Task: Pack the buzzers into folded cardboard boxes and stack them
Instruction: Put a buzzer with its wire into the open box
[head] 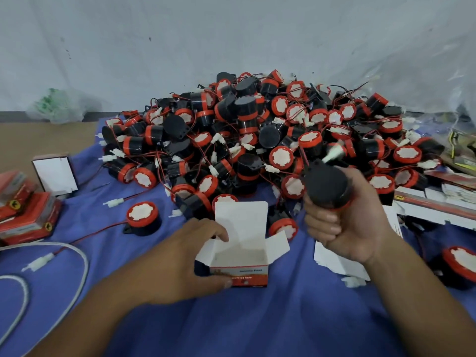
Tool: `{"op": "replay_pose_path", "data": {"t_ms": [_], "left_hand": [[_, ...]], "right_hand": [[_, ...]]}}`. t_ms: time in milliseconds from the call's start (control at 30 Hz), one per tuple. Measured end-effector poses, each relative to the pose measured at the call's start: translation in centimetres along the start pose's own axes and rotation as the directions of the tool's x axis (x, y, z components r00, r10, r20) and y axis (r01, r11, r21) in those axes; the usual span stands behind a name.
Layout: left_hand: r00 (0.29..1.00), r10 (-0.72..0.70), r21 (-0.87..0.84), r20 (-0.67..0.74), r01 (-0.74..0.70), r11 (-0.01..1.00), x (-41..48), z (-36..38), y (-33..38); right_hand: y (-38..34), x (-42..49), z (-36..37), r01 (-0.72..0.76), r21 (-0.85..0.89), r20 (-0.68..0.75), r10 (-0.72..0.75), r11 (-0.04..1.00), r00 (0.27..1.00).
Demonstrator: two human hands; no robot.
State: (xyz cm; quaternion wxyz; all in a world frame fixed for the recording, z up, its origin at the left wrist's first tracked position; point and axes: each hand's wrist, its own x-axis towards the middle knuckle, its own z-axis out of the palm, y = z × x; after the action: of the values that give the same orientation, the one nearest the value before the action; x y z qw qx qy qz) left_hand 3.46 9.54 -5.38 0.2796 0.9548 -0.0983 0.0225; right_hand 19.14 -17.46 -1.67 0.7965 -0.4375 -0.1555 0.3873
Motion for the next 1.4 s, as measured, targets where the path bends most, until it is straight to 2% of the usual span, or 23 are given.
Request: {"op": "replay_pose_path", "data": {"t_ms": [67,133,200,233,267,333,400,467,533,600,667,733,800,867,933,967,1033,1067,1100,1133,1167,1267,1400], "left_hand": [[0.996,0.064,0.019,-0.063,-0.063,0.998,0.0,-0.1,0.5],[0.97,0.054,-0.027,-0.237,-0.062,0.998,0.2,-0.1,1.6],[0.87,0.105,0.032,-0.481,-0.103,0.994,0.9,-0.3,3.1],[0.818,0.175,0.111,-0.548,-0.137,0.984,1.4,-0.4,4.1],[0.789,0.254,0.184,-0.559,-0.181,0.966,2.2,-0.5,5.0],[0.825,0.325,0.242,-0.462,-0.235,0.941,4.2,-0.9,7.0],[0.909,0.265,0.189,-0.323,-0.213,0.959,6.4,-1.4,8.7],[0.942,0.243,0.171,-0.231,-0.207,0.963,8.4,-1.7,9.7],[0.953,0.235,0.135,-0.19,-0.211,0.968,9.7,-2.0,9.6],[0.947,0.203,0.115,-0.247,-0.18,0.977,10.3,-2.4,9.0],[0.898,0.115,0.063,-0.424,-0.098,0.993,10.9,-3.3,7.8],[0.824,-0.074,-0.092,-0.562,0.027,0.995,11.7,-4.5,6.3],[0.8,-0.29,-0.329,-0.526,0.123,0.936,12.4,-5.4,4.4],[0.821,-0.434,-0.539,-0.371,0.19,0.82,12.6,-5.5,3.0],[0.825,-0.488,-0.676,-0.285,0.188,0.713,11.9,-4.8,1.9],[0.815,-0.497,-0.726,-0.297,0.145,0.672,11.2,-4.5,1.5],[0.754,-0.479,-0.699,-0.449,0.037,0.714,9.3,-4.1,1.0],[0.719,-0.451,-0.655,-0.529,-0.008,0.755,8.0,-3.8,0.7],[0.711,-0.425,-0.654,-0.561,-0.065,0.754,6.7,-3.5,0.8],[0.726,-0.416,-0.696,-0.548,-0.119,0.708,5.4,-3.1,1.0],[0.753,-0.381,-0.711,-0.537,-0.161,0.685,4.0,-2.5,1.1],[0.837,-0.242,-0.606,-0.491,-0.129,0.785,0.4,-0.4,1.8],[0.883,-0.195,-0.615,-0.427,-0.126,0.778,-1.3,0.7,2.0]], "right_hand": [[0.4,0.1,-0.4,-0.048,-0.072,0.013,0.049,0.996,0.999],[0.8,0.2,-0.4,-0.06,-0.126,0.058,0.067,0.99,0.996],[1.1,0.2,0.0,-0.028,-0.2,0.085,0.046,0.979,0.995],[1.3,0.2,0.2,-0.002,-0.242,0.09,0.024,0.97,0.996],[1.5,0.3,0.4,0.023,-0.282,0.086,0.001,0.959,0.996],[1.9,0.3,0.7,0.046,-0.323,0.037,-0.036,0.945,0.999],[2.1,0.2,0.6,0.074,-0.311,-0.021,-0.085,0.948,0.996],[1.9,0.2,0.3,0.126,-0.269,-0.064,-0.148,0.955,0.987],[1.7,0.1,0.0,0.167,-0.223,-0.084,-0.19,0.96,0.978],[1.6,-0.1,-0.4,0.163,-0.223,-0.101,-0.189,0.961,0.977],[1.9,-0.4,-0.5,0.138,-0.274,-0.142,-0.182,0.952,0.973],[2.3,-0.6,-0.4,0.132,-0.285,-0.167,-0.184,0.949,0.969],[2.1,-0.8,0.2,0.176,-0.281,-0.139,-0.222,0.943,0.965],[1.6,-0.9,1.3,0.224,-0.375,-0.094,-0.277,0.9,0.956],[1.5,-1.1,2.9,0.25,-0.603,-0.05,-0.349,0.757,0.936],[1.8,-1.2,3.6,0.265,-0.733,-0.002,-0.391,0.627,0.92],[3.1,-1.5,5.0,0.247,-0.921,0.103,-0.424,0.302,0.9],[3.8,-1.6,5.5,0.215,-0.969,0.144,-0.428,0.121,0.892],[4.4,-1.6,5.8,0.172,-0.984,0.178,-0.427,-0.052,0.887],[4.8,-1.6,6.1,0.123,-0.973,0.195,-0.418,-0.193,0.887],[5.2,-1.5,6.1,0.079,-0.957,0.194,-0.41,-0.28,0.891],[5.8,-1.3,6.2,0.025,-0.939,0.173,-0.407,-0.343,0.897],[5.9,-1.2,6.1,0.032,-0.924,0.174,-0.344,-0.381,0.923]]}}
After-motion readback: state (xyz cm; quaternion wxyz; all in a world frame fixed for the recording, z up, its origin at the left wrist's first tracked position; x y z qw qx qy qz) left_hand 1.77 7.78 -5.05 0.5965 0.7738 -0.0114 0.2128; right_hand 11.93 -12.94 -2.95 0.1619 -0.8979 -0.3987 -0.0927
